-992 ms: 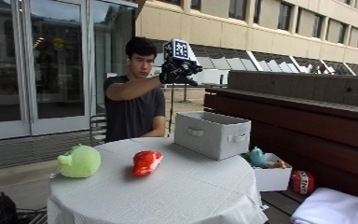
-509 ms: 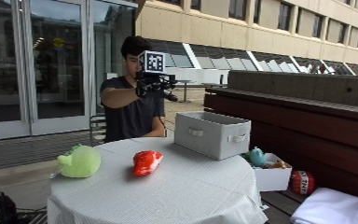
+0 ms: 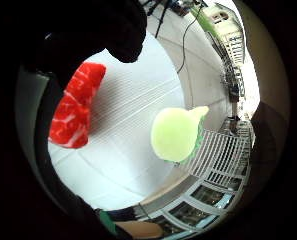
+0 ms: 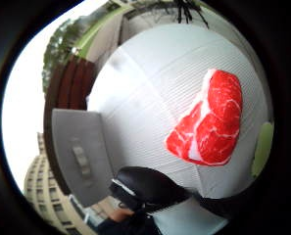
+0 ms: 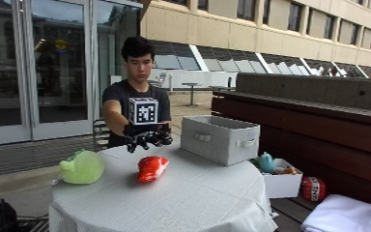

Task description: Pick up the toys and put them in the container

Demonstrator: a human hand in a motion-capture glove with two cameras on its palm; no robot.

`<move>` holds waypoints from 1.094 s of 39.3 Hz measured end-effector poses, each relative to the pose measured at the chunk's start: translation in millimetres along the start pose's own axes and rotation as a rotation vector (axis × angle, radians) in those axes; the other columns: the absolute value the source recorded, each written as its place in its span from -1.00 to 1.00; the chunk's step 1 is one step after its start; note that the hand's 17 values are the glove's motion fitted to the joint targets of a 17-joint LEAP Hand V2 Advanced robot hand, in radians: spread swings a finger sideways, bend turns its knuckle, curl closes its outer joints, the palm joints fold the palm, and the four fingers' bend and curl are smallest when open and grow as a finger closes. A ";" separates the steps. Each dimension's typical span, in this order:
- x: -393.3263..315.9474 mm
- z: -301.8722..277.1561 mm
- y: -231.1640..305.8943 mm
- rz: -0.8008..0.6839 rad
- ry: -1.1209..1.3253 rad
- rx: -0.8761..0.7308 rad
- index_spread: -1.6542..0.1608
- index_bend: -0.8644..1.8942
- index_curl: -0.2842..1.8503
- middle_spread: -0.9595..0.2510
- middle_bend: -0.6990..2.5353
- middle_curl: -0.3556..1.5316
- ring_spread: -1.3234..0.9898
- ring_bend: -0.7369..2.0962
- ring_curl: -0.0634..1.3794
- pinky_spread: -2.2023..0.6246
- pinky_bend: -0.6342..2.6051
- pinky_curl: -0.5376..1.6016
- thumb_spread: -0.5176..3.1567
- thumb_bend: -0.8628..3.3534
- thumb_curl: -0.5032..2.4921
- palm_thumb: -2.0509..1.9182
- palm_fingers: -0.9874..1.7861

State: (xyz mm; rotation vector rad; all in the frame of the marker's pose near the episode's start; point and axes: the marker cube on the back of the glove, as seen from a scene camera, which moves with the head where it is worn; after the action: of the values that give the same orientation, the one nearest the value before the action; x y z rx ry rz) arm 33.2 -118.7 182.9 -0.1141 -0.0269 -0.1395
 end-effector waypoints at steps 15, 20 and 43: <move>1.7 81.4 -3.3 0.001 -0.033 -0.188 0.54 -0.37 -0.63 0.48 -0.47 -0.26 0.09 -0.22 -0.54 0.58 0.16 -0.15 -0.24 -0.59 -0.48 0.06 -0.42; 3.4 94.2 6.0 0.009 0.011 -0.186 0.54 -0.35 -0.65 0.49 -0.46 -0.25 0.09 -0.14 -0.49 0.54 0.21 -0.14 -0.20 -0.56 -0.47 0.13 -0.33; -57.6 -149.6 67.7 0.045 -0.034 0.227 0.53 0.06 -0.46 0.06 -0.11 -0.03 -0.18 0.29 -0.23 0.24 -0.02 -0.19 -0.33 -0.45 -0.29 0.38 0.55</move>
State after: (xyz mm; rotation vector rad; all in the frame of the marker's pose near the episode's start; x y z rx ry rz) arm -11.4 -61.4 24.8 0.1096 -0.0741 -0.0890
